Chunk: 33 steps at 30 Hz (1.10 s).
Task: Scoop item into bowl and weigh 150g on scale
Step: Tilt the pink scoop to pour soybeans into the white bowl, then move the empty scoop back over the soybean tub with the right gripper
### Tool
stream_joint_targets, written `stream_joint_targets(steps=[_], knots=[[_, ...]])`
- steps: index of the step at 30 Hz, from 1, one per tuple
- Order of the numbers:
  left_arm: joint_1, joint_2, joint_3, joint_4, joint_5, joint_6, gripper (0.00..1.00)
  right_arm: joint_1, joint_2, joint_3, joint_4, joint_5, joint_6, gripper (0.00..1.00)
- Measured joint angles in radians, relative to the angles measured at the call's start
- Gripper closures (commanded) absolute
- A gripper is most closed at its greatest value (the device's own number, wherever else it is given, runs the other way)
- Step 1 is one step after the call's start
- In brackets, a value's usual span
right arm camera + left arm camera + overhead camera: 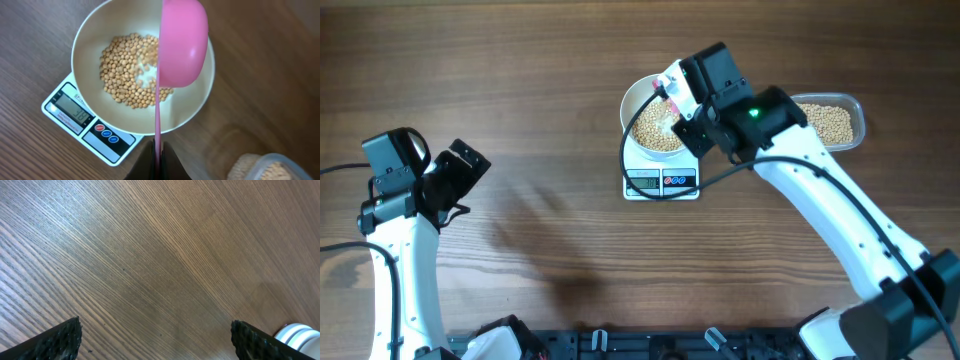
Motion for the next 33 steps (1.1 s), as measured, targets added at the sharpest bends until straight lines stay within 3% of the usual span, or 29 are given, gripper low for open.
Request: stream_joint_targets(steps=[12, 19, 25, 33], knots=[[0.0, 0.0, 0.0, 0.0, 0.0, 0.0, 0.0, 0.043, -0.047, 0.0, -0.001, 0.137, -0.067, 0.96], [0.0, 0.0, 0.0, -0.001, 0.0, 0.0, 0.0, 0.021, -0.047, 0.001, 0.003, 0.087, 0.024, 0.96], [0.0, 0.0, 0.0, -0.002, 0.0, 0.0, 0.0, -0.257, -0.048, 0.087, -0.146, -0.153, 0.1, 0.96], [0.0, 0.0, 0.0, -0.001, 0.0, 0.0, 0.0, -0.626, -0.061, 0.138, -0.306, -0.211, 0.074, 0.96]])
